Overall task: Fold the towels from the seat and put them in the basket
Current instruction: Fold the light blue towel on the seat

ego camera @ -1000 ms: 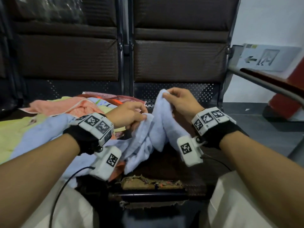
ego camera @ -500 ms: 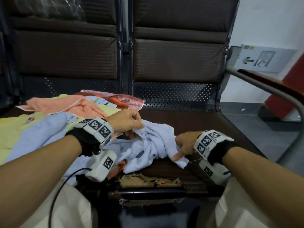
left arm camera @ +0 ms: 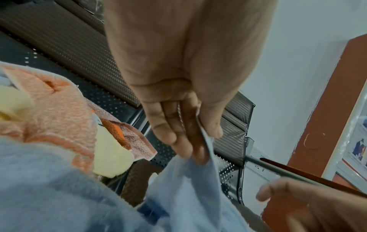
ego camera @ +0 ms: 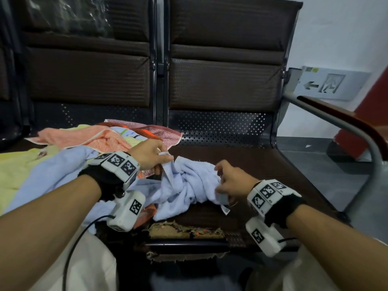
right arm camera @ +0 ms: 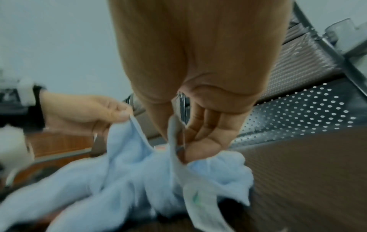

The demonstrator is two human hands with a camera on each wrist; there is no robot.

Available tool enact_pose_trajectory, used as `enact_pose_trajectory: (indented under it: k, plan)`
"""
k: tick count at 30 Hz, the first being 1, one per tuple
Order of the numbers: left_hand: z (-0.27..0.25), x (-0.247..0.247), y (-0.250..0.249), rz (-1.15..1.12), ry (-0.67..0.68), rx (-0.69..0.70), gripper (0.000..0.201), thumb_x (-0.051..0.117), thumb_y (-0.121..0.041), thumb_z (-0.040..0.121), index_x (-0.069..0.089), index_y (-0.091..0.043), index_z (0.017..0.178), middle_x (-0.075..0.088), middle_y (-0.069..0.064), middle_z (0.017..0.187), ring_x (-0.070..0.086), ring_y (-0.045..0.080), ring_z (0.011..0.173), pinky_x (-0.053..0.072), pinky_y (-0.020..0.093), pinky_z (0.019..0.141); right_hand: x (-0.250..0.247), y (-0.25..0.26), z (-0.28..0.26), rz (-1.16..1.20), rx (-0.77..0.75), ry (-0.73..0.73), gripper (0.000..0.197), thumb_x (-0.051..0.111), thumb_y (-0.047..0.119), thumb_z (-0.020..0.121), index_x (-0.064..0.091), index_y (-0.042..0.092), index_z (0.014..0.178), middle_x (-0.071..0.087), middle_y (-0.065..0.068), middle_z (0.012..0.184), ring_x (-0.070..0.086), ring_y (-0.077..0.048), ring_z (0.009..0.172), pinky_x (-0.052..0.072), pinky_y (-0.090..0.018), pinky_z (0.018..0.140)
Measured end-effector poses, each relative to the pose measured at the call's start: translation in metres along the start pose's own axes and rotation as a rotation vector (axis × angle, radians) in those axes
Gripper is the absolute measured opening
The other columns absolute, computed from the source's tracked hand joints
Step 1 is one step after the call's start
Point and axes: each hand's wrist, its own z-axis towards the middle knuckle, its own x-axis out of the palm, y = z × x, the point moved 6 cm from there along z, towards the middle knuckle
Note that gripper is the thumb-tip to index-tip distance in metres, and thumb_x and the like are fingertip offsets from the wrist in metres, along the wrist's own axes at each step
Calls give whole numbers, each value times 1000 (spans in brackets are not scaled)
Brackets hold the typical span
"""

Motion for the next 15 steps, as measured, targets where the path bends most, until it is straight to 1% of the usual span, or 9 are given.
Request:
enact_pose_trajectory:
  k: [2,4,6,8,10,11,12,13,15]
  plan:
    - [-1,-5,-6,31,-53,18,21,63,-28,88,56,-11,79,65,5,62,55,10,46,42,23,50,-18,18,-3,108,-105,-94,27,64,8,82,52,16,104,63,-4,74,60,-10,52,46,-20,43]
    - [-2,-9,-14,43,-100,30,26,64,-31,88,57,-11,71,61,2,61,54,7,47,42,18,47,-34,36,-8,256,-192,-131,8,67,6,82,65,13,85,61,5,57,54,-2,44,43,-15,44]
    - [-2,-11,-22,-82,-117,32,29,65,-29,87,57,-6,71,57,5,62,54,12,54,43,19,51,-46,52,-14,452,-273,-112,5,70,5,81,68,8,78,62,7,50,56,-1,45,44,-13,48]
    - [-3,-12,-32,-338,-118,52,22,64,-23,88,61,-3,78,53,9,70,51,16,66,42,24,59,-61,64,-20,659,-377,-106,5,73,5,78,70,4,83,69,-1,63,64,-8,58,49,-17,57]
    - [-5,-11,-40,-601,-83,66,21,62,-20,88,66,1,89,60,10,78,54,16,74,44,25,66,-77,67,-21,838,-475,-108,19,75,5,72,72,7,91,73,-11,81,70,-16,75,55,-24,68]
    - [-5,-11,-42,-676,-64,57,23,61,-19,89,68,2,94,64,10,83,58,15,77,46,25,69,-82,67,-19,873,-492,-119,24,76,3,70,72,10,93,74,-12,87,70,-17,81,56,-26,72]
    - [-4,-11,-41,-704,-53,43,24,61,-19,89,68,3,97,67,10,86,61,14,78,48,25,71,-85,66,-16,818,-494,-170,25,77,1,70,72,13,91,74,-11,87,70,-16,82,56,-26,74]
    - [-3,-11,-39,-697,-52,25,23,59,-18,90,68,2,98,68,9,88,62,13,77,50,25,71,-86,65,-12,661,-484,-261,23,78,2,70,71,15,87,74,-8,84,69,-13,79,56,-26,73]
    - [-1,-11,-33,-632,-61,-30,22,56,-15,92,68,2,98,67,7,86,61,11,74,50,23,67,-81,68,-4,175,-446,-408,14,82,17,70,70,18,78,70,-1,79,63,-9,73,51,-26,71]
